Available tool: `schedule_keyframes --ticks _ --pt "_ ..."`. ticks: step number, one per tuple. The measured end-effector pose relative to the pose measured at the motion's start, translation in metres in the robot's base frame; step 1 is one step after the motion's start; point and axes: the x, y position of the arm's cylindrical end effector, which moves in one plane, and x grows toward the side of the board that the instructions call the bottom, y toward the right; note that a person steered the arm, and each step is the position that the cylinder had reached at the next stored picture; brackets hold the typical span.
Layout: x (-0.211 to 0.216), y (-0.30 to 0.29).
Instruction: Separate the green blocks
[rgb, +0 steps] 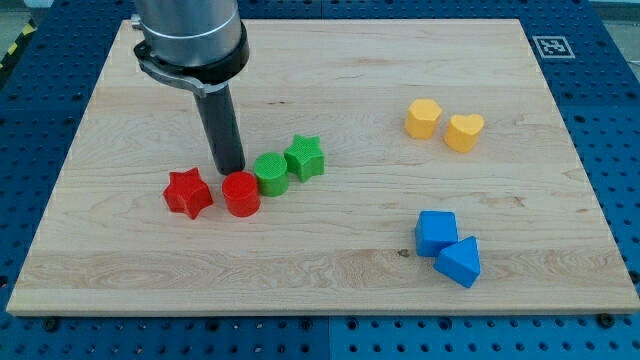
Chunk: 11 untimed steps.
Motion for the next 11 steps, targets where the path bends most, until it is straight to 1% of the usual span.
schedule_keyframes --ticks 2,5,7,9,11 --pt "0.0 0.01" --pt "0.0 0.052" --pt "-0.001 0.052" --pt "-0.016 0.049" --pt "-0.011 0.096"
